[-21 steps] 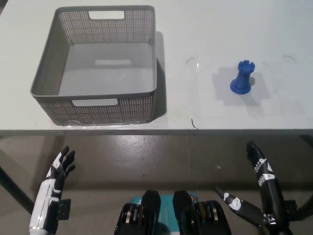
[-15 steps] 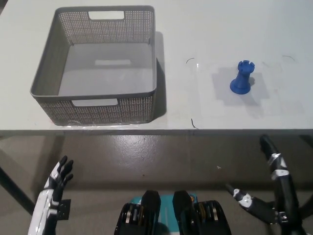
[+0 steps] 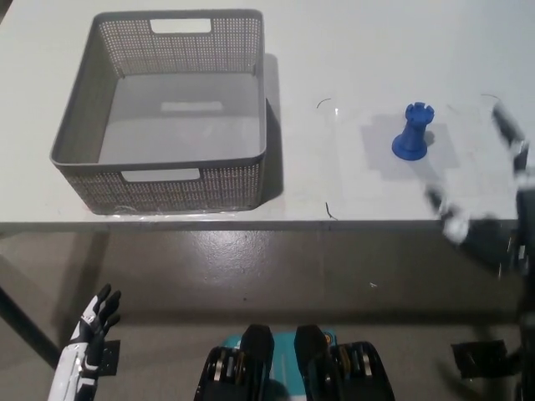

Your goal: Use the right hand to pick up a chess pieces and put it into a container on the left hand side

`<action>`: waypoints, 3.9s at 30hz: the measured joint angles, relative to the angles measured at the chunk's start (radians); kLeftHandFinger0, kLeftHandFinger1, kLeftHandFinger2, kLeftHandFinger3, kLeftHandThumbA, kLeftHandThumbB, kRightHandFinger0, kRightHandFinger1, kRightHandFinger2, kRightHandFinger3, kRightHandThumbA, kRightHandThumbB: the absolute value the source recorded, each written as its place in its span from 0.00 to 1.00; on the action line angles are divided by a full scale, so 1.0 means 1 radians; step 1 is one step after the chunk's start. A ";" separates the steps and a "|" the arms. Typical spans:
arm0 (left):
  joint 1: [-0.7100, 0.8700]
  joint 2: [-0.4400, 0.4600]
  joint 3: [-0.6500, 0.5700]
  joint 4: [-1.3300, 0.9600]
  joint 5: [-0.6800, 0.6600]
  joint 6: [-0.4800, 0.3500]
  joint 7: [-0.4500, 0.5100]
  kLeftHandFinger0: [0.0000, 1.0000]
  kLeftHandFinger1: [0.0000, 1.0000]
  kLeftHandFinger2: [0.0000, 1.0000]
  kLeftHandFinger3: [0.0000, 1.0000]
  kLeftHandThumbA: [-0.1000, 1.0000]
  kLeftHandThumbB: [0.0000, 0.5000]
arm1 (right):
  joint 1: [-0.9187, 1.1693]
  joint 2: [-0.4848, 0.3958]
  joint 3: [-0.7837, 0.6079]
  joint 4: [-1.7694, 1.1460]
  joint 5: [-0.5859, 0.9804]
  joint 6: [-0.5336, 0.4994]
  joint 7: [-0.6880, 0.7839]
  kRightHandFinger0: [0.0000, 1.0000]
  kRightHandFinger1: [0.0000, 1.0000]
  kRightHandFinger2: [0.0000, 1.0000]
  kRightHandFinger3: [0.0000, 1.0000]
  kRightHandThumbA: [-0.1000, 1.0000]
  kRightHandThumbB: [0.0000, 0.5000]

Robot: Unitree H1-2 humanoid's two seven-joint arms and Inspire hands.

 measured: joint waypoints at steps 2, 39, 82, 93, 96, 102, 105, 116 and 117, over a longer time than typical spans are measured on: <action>0.001 0.000 0.000 0.000 0.002 0.000 0.000 1.00 1.00 1.00 1.00 1.00 0.72 | -0.082 0.000 -0.015 0.068 0.001 0.023 -0.005 1.00 1.00 1.00 1.00 0.70 0.77; 0.044 0.015 0.014 0.006 0.005 -0.045 0.000 1.00 1.00 1.00 1.00 1.00 0.77 | -0.709 -0.062 -0.016 1.345 0.152 0.067 -0.087 1.00 1.00 1.00 1.00 0.87 1.00; 0.041 0.029 0.024 0.012 0.001 -0.078 -0.012 1.00 1.00 1.00 1.00 1.00 0.73 | -0.760 -0.070 0.032 1.640 0.173 -0.009 -0.149 0.82 0.88 0.93 1.00 0.61 1.00; 0.025 0.029 0.024 0.012 -0.018 -0.077 -0.013 1.00 1.00 1.00 1.00 1.00 0.67 | -0.782 -0.041 0.001 1.666 0.220 -0.024 -0.234 0.00 0.26 0.66 0.59 0.00 0.30; 0.019 0.031 0.024 0.012 -0.027 -0.077 -0.016 1.00 1.00 1.00 1.00 1.00 0.65 | -0.781 -0.024 -0.008 1.670 0.232 -0.028 -0.247 0.00 0.29 0.68 0.65 0.00 0.25; 0.019 0.041 0.027 0.012 -0.037 -0.077 -0.022 1.00 1.00 1.00 1.00 1.00 0.60 | -0.781 -0.011 -0.043 1.672 0.265 -0.044 -0.257 0.00 0.32 0.69 0.66 0.00 0.27; 0.019 0.041 0.027 0.012 -0.039 -0.077 -0.023 1.00 1.00 1.00 1.00 1.00 0.64 | -0.781 -0.011 -0.057 1.672 0.279 -0.052 -0.263 0.00 0.32 0.69 0.68 0.00 0.30; 0.020 0.041 0.028 0.012 -0.039 -0.077 -0.024 1.00 1.00 1.00 1.00 1.00 0.63 | -0.829 0.003 -0.055 1.577 0.303 -0.142 -0.282 0.00 0.28 0.67 0.69 0.00 0.28; 0.021 0.041 0.028 0.012 -0.039 -0.077 -0.024 1.00 1.00 1.00 1.00 1.00 0.63 | -0.837 0.005 -0.051 1.547 0.303 -0.150 -0.283 0.00 0.28 0.67 0.70 0.00 0.27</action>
